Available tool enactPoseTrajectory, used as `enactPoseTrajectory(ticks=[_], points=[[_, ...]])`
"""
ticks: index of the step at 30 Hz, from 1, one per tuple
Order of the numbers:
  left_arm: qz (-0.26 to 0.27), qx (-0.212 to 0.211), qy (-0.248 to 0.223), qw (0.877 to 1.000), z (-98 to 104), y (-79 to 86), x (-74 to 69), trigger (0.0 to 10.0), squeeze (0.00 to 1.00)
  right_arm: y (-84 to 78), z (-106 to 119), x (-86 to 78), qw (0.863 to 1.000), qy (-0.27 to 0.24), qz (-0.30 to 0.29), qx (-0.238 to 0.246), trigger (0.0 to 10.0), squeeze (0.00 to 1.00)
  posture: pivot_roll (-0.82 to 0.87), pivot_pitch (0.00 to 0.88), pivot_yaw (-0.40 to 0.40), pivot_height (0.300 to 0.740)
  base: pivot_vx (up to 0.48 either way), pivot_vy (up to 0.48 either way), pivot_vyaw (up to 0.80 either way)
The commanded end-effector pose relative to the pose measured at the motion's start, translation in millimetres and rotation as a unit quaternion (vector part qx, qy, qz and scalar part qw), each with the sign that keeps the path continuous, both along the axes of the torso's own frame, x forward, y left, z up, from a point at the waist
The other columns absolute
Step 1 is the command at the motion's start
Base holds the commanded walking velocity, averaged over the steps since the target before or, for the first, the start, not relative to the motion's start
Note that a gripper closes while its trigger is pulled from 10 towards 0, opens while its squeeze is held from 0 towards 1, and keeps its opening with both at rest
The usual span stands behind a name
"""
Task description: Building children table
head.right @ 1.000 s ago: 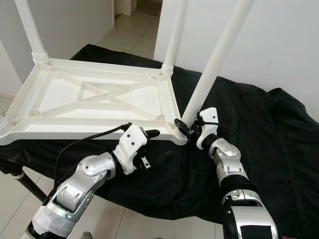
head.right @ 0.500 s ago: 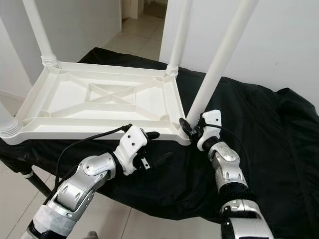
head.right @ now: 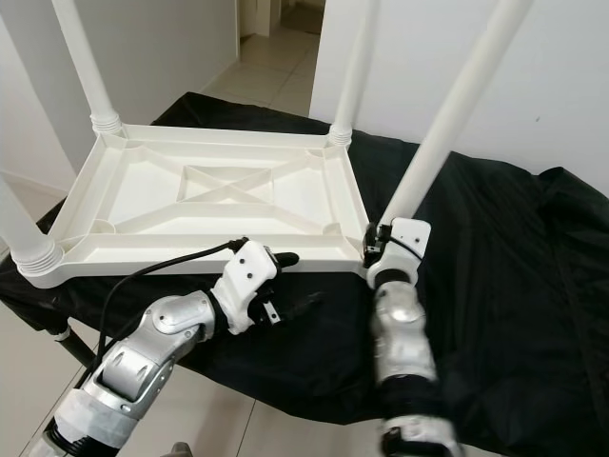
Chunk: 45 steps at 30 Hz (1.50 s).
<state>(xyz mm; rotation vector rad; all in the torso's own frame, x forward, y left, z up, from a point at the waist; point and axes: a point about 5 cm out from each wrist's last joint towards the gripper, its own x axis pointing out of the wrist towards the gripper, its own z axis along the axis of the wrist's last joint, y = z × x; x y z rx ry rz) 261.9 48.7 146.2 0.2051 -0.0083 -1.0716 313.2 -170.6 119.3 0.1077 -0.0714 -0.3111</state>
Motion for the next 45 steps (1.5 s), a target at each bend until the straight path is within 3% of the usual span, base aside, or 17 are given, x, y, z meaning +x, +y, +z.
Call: enactPoseTrajectory(ticks=[1,3,10,11,13,14,24,25,26,28,30,35,39,45], points=[[-0.009,-0.003,0.000,1.000,2,1.0,1.6,10.0,0.00,-9.2,-17,-10.0,0.998,0.037,-0.056,0.019,10.0,0.00,-0.03,0.000,-0.074,0.740,0.000,0.000,0.00],[0.008,-0.004,0.004,1.000,3,5.8,5.9,10.0,0.00,1.1,-11,-9.0,0.999,0.023,-0.040,0.021,10.0,0.00,-0.03,0.000,-0.069,0.740,0.000,0.000,0.00],[0.018,0.006,0.009,1.000,2,13.9,6.7,10.0,0.00,-3.9,1,-10.6,0.999,-0.002,-0.036,-0.006,10.0,0.00,-0.02,0.000,-0.068,0.740,0.000,0.000,0.00],[0.018,0.008,0.009,1.000,2,15.1,7.1,10.0,0.00,-5.7,2,-11.0,0.999,-0.011,-0.032,0.001,10.0,0.05,-0.02,0.000,-0.074,0.740,0.000,0.000,0.00],[0.018,0.008,0.009,1.000,2,15.1,7.1,10.0,0.00,-5.7,2,-11.0,0.999,-0.011,-0.032,0.001,10.0,0.05,-0.02,0.000,-0.074,0.740,0.000,0.000,0.00],[0.019,0.009,0.009,1.000,3,16.1,7.5,10.0,0.00,-7.8,4,-11.9,0.999,-0.021,-0.030,0.001,10.0,1.00,-0.02,0.000,-0.073,0.740,0.000,0.000,0.00],[0.018,0.021,0.015,1.000,2,21.2,9.4,10.0,0.00,-16.4,6,-27.7,0.998,-0.041,-0.026,-0.033,10.0,1.00,-0.02,0.000,-0.082,0.740,0.000,0.000,0.00],[0.020,0.021,0.008,1.000,3,22.9,8.9,10.0,0.00,-18.1,2,-33.8,0.998,-0.037,-0.024,-0.038,10.0,0.89,-0.02,0.000,-0.081,0.740,0.000,0.000,0.00],[0.021,0.020,0.004,1.000,3,24.4,8.5,10.0,0.00,-19.1,-1,-39.0,0.998,-0.033,-0.022,-0.043,10.0,0.01,-0.02,0.000,-0.079,0.740,0.000,0.000,0.00],[0.021,0.020,0.003,1.000,3,25.7,8.1,10.0,0.00,-20.0,-3,-43.8,0.998,-0.031,-0.021,-0.044,10.0,0.00,-0.02,0.000,-0.078,0.740,0.000,0.000,0.00],[0.032,0.007,0.002,0.999,4,29.6,8.4,10.0,0.00,-18.7,-9,-63.9,0.999,-0.034,0.004,-0.039,10.0,0.00,-0.03,0.000,-0.076,0.740,0.000,0.000,0.00],[0.041,-0.012,0.002,0.999,6,34.2,7.2,10.0,0.00,-14.0,-10,-81.1,0.997,-0.049,0.046,-0.035,10.0,0.00,-0.04,0.000,-0.073,0.740,0.000,0.000,0.00],[0.040,-0.018,0.007,0.999,7,34.2,4.3,10.0,0.00,-12.4,-12,-86.9,0.996,-0.048,0.070,-0.030,10.0,0.00,-0.04,0.000,-0.072,0.740,0.000,0.000,0.00],[0.031,-0.014,0.011,0.999,2,32.1,-4.9,10.0,0.00,5.7,-12,-88.0,0.986,-0.051,0.157,-0.020,10.0,0.00,-0.04,0.000,-0.076,0.740,0.000,0.000,0.00]])
